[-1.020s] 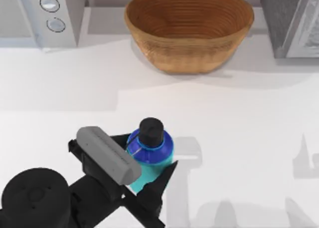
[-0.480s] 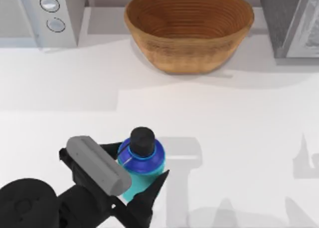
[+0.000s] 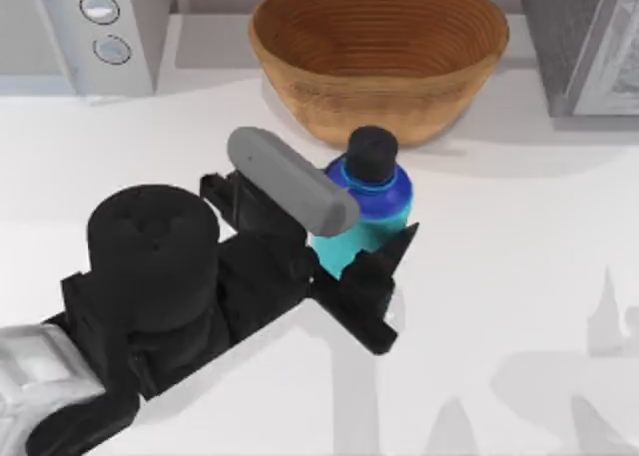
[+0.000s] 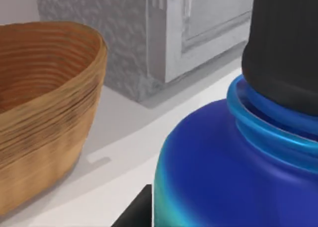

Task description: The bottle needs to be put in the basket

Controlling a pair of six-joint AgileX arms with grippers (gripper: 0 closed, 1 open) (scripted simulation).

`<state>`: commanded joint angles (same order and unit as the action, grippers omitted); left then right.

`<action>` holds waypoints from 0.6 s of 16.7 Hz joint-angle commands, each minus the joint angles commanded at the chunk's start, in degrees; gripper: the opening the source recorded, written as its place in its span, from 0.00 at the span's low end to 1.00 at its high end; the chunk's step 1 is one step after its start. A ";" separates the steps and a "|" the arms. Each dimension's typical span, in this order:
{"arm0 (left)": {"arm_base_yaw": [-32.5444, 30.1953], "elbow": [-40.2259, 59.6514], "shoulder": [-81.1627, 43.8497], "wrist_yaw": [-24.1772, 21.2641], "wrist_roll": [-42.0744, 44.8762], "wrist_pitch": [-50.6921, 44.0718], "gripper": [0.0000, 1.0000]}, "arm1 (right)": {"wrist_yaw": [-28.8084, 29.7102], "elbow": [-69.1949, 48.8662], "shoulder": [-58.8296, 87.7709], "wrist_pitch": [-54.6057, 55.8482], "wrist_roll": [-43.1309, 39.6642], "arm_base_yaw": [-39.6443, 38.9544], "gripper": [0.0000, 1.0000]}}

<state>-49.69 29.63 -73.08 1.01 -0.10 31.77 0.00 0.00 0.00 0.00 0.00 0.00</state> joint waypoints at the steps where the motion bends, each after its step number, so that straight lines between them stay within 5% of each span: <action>1: 1.63 4.79 -3.55 -1.85 0.24 -1.01 0.00 | 0.00 0.00 0.00 0.00 0.00 0.00 1.00; 10: 18.94 48.31 -32.59 -19.34 2.49 -11.83 0.00 | 0.00 0.00 0.00 0.00 0.00 0.00 1.00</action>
<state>-30.75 77.94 -105.67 -18.32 2.40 19.94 0.00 0.00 0.00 0.00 0.00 0.00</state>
